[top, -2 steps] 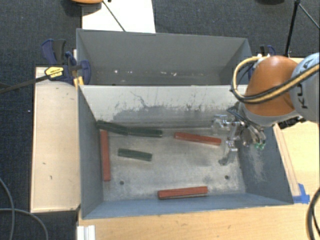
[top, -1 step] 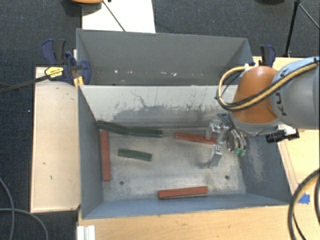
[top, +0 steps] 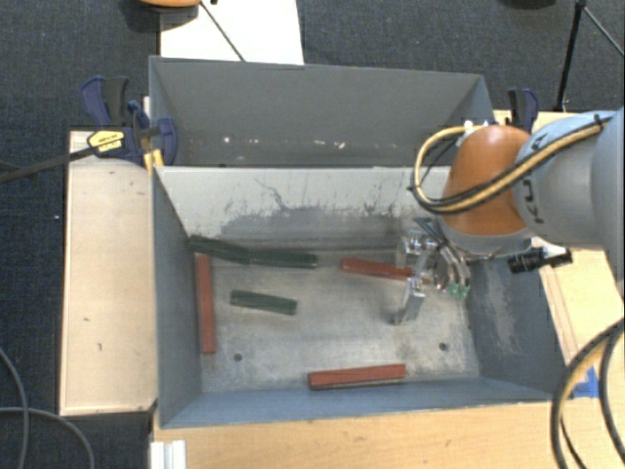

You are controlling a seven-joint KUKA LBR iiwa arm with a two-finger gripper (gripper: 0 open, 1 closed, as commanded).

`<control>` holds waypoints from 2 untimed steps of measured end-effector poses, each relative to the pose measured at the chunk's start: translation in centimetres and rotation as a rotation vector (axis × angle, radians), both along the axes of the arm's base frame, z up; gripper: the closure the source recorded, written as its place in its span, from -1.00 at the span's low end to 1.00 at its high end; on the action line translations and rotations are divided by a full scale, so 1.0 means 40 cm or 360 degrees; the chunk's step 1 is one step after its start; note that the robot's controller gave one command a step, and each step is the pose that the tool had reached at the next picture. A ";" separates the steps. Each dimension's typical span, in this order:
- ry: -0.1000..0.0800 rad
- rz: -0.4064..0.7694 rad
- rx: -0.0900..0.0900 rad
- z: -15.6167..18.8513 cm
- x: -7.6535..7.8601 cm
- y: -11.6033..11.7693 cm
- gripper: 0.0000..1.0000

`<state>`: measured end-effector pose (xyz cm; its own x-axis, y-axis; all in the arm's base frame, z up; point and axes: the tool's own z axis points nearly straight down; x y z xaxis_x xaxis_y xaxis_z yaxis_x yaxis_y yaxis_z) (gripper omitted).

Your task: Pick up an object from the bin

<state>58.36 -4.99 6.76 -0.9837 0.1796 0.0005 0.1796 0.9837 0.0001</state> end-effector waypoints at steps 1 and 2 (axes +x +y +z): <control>-0.0005 -0.0034 0.0001 0.007 0.003 0.017 -1.00; 0.0002 -0.0521 0.0000 0.008 -0.019 0.083 1.00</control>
Offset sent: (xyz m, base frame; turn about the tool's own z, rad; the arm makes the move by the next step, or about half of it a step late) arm -0.0076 0.0329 0.0024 0.3301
